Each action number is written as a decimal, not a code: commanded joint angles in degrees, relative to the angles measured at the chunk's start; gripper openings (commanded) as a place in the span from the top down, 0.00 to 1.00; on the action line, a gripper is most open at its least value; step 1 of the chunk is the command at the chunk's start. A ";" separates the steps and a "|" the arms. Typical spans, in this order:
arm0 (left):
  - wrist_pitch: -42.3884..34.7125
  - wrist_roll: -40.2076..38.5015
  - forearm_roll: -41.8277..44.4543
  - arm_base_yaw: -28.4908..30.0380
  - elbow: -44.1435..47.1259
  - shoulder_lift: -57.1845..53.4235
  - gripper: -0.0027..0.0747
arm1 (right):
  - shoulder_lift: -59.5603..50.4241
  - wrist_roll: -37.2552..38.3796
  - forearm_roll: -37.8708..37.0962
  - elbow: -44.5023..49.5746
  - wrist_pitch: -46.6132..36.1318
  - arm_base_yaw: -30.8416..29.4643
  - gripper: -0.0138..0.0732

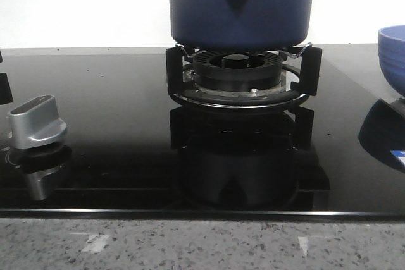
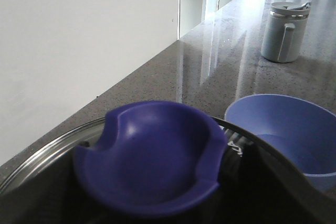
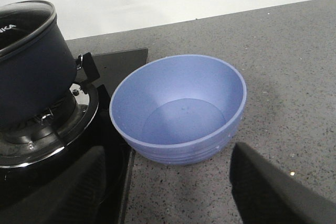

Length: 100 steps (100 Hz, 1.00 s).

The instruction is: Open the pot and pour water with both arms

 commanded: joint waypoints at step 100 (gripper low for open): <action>6.53 -3.53 -4.87 -0.41 -5.47 -3.17 0.66 | 1.06 -0.55 0.51 -1.95 -3.25 0.09 0.32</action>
